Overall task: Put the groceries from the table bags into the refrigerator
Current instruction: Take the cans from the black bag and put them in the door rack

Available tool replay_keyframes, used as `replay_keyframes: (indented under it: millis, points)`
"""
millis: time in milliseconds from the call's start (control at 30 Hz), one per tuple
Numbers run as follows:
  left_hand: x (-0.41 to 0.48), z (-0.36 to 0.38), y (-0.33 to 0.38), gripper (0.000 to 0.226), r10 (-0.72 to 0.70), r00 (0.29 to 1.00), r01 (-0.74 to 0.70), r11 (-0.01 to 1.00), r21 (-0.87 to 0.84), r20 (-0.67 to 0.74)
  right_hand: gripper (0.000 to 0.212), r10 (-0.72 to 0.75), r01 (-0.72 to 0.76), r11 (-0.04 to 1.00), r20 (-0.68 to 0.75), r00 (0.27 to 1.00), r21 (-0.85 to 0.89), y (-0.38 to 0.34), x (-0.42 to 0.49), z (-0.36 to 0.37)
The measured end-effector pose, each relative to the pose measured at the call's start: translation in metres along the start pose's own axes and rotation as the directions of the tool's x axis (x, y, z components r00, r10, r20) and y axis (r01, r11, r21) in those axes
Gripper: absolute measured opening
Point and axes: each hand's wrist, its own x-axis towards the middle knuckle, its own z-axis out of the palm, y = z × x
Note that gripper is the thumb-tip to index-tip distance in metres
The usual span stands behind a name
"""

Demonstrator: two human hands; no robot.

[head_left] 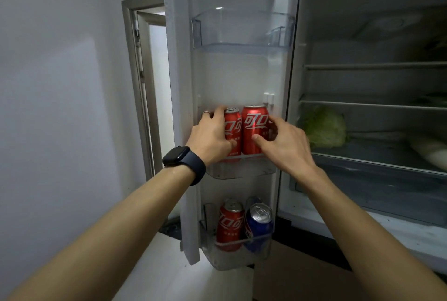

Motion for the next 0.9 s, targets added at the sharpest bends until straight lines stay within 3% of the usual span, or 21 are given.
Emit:
replay_keyframes:
  millis: [200, 400, 567, 800, 900]
  points:
    - [-0.006, 0.003, -0.003, 0.084, -0.007, 0.999, 0.006, 0.999, -0.037, -0.048, 0.069, 0.073, -0.063, 0.993, -0.103, 0.992, 0.103, 0.009, -0.009, 0.003]
    - [-0.006, 0.005, 0.000, 0.078, -0.020, 0.997, 0.019, 1.000, -0.002, -0.077, 0.040, 0.061, -0.041, 0.975, -0.087, 0.994, 0.219, 0.014, -0.017, 0.009]
    - [-0.021, 0.002, -0.002, 0.076, 0.013, 0.994, -0.013, 1.000, -0.004, -0.111, 0.031, 0.060, -0.025, 0.962, -0.123, 0.991, 0.272, 0.010, -0.038, 0.008]
    - [-0.097, -0.017, -0.025, 0.055, 0.127, 0.976, -0.112, 0.990, 0.089, -0.178, 0.032, -0.013, 0.060, 0.974, -0.207, 0.978, 0.220, -0.013, -0.126, 0.021]
    - [-0.148, -0.027, -0.060, 0.048, 0.131, 0.980, -0.109, 0.982, 0.153, -0.148, 0.031, -0.048, 0.090, 0.966, -0.173, 0.984, 0.244, -0.038, -0.174, 0.041]
